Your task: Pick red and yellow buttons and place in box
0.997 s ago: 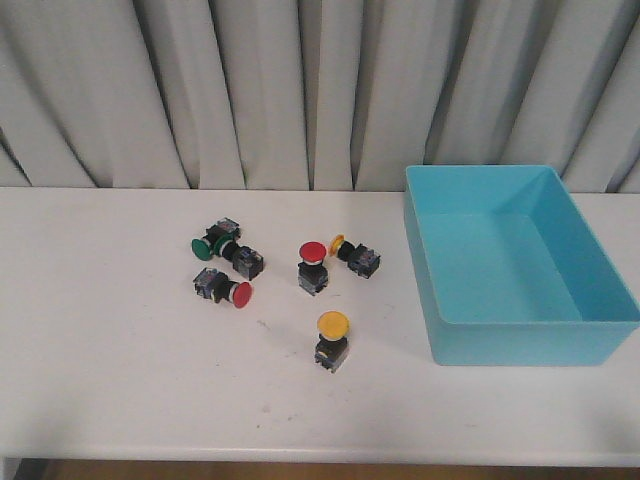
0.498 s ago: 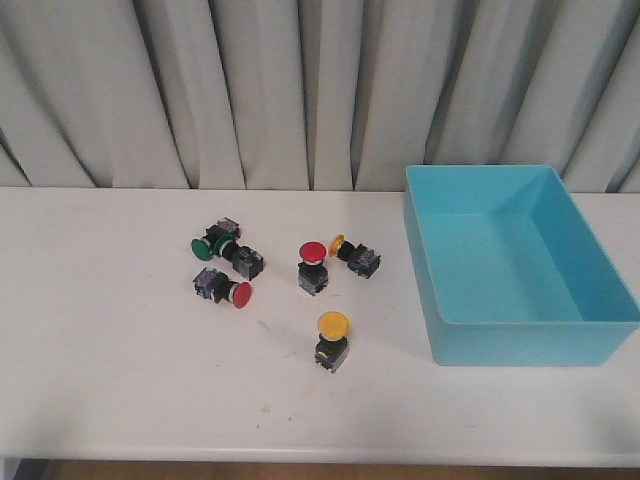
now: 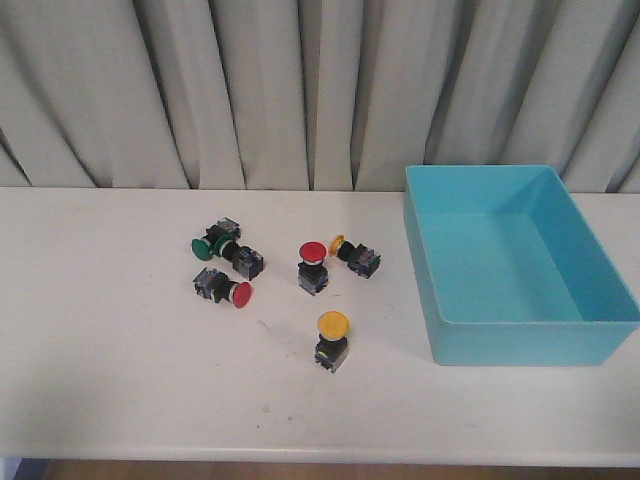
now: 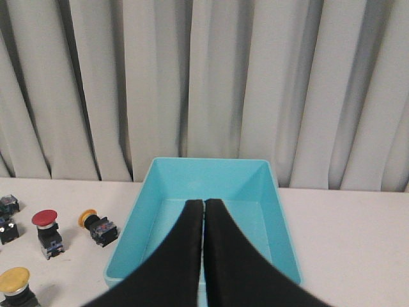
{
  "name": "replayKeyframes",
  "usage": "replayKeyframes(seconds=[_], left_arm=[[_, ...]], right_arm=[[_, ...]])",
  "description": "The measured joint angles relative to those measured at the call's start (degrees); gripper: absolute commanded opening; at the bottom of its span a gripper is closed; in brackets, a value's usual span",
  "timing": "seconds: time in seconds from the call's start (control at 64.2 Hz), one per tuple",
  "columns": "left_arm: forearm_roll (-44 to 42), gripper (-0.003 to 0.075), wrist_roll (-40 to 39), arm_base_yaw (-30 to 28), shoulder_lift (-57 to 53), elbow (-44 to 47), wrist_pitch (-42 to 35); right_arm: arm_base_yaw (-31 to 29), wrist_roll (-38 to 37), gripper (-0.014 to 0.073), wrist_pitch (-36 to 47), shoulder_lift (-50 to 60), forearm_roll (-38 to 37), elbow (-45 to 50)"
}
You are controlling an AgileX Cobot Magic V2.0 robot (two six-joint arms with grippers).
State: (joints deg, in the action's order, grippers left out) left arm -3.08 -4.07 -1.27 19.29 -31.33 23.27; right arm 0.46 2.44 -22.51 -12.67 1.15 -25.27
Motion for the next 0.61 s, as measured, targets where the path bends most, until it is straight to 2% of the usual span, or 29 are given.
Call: replayKeyframes(seconds=[0.156,0.374,0.607], left_arm=[[0.00,-0.0006,1.62,0.00,9.45,-5.39,7.49],[0.00,-0.0006,1.67,0.00,16.11,-5.59,16.61],[0.03,0.0001,1.69,0.00,17.92,-5.59,18.60]], right_arm=[[0.00,-0.44,-0.0003,-5.31,-9.64,0.00,-7.49],[0.00,-0.48,-0.0003,-12.00,-18.33,0.00,-8.61],[0.00,-0.48,0.0006,-15.45,-22.12,-0.23,-8.61]])
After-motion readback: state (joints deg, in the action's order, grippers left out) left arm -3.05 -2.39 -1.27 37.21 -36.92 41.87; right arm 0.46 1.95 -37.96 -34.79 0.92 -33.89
